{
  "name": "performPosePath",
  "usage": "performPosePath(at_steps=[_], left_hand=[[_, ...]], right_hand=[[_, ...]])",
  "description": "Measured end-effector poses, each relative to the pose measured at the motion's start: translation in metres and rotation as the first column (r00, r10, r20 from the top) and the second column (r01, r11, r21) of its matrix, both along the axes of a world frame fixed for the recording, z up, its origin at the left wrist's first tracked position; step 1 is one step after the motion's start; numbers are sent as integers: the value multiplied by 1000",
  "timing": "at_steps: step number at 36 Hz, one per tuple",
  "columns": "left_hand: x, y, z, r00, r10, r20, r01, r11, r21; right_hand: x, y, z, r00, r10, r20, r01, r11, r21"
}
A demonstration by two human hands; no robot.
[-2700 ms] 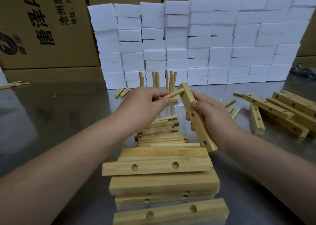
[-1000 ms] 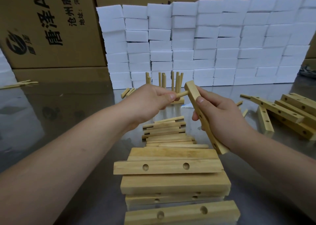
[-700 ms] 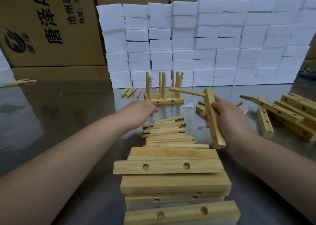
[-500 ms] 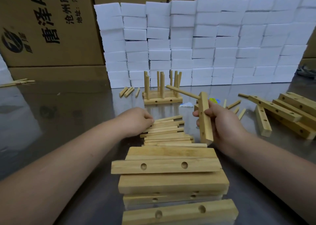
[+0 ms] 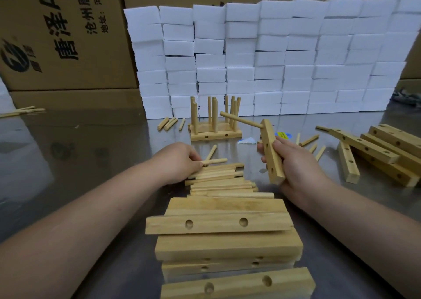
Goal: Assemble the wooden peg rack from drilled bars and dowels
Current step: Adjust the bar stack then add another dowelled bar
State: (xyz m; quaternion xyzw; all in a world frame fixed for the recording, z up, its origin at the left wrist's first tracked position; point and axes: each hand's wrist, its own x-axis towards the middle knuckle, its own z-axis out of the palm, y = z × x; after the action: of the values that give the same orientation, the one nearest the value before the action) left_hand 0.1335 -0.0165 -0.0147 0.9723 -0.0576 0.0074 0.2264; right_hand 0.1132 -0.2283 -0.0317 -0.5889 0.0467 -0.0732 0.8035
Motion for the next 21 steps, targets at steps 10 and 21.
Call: performPosePath(at_steps=[10,21], left_hand=[[-22,-24,30,973,-178,147,199,970,-141],[-34,-34,37,951,-207,228,252,949,-191]], right_hand=[[-6,4,5,1000,-18,22,20,994,-111],[-16,7,17,993,36,109,-17,985,-174]])
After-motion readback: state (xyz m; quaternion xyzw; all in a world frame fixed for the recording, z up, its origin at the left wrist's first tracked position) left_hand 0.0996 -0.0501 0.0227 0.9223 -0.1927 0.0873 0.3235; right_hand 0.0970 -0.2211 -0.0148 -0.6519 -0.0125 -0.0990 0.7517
